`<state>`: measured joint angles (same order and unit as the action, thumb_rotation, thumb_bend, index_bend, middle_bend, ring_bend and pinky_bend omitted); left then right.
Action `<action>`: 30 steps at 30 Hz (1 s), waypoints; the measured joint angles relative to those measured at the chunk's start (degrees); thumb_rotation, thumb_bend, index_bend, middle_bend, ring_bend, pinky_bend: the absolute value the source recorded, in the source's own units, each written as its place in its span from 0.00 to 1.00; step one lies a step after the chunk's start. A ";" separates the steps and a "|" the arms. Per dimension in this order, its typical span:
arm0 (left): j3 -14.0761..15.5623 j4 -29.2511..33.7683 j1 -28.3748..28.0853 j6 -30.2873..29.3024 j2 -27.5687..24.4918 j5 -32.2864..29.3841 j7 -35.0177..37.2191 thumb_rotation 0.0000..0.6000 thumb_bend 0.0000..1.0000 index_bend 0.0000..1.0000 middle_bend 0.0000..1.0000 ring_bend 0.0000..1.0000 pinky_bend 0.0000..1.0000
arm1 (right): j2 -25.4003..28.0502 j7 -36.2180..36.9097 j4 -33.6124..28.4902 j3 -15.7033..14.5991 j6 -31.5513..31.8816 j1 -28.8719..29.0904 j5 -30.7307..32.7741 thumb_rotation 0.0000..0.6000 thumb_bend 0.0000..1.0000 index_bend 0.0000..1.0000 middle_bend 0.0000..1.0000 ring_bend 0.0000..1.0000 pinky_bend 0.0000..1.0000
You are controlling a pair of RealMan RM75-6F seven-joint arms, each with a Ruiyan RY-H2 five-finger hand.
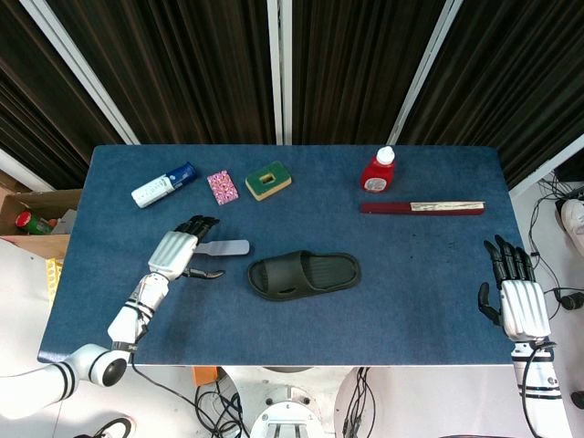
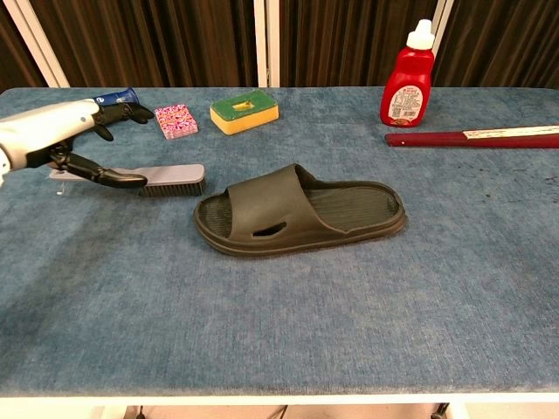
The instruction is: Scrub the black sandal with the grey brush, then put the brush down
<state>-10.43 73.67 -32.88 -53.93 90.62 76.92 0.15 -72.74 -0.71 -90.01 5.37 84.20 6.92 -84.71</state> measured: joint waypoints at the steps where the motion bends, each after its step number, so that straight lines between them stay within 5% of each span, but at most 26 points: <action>1: -0.01 -0.80 -0.33 0.47 0.44 -0.33 0.33 0.47 0.00 0.09 0.10 0.07 0.20 | 0.00 -0.02 -0.01 0.00 0.03 0.01 -0.05 1.00 0.66 0.00 0.00 0.00 0.00; 9: 0.80 -2.64 -1.37 1.20 1.40 -1.37 1.48 0.48 0.00 0.15 0.12 0.08 0.21 | -0.08 0.07 0.10 -0.07 0.06 -0.01 -0.13 1.00 0.66 0.00 0.00 0.00 0.00; 14: 0.74 -3.72 -1.72 0.87 2.37 -2.21 0.37 0.72 0.00 0.22 0.17 0.15 0.27 | -0.09 0.66 0.33 0.21 0.66 -0.09 -0.30 1.00 0.66 0.00 0.00 0.00 0.00; 17: 0.60 -5.20 -1.71 -0.60 3.65 -2.39 -0.44 0.78 0.01 0.26 0.21 0.19 0.31 | -0.15 0.81 0.44 0.34 0.81 0.00 -0.49 1.00 0.67 0.00 0.00 0.00 0.00; 30: 0.08 -9.01 -2.76 1.37 5.71 -3.89 3.67 0.80 0.08 0.32 0.27 0.23 0.36 | -0.71 -0.57 0.47 0.26 -0.44 0.42 0.37 1.00 0.74 0.00 0.00 0.00 0.00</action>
<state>-10.34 64.67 -35.63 -52.56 96.34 73.03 3.82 -73.45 -1.28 -89.54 5.63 83.76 7.33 -84.34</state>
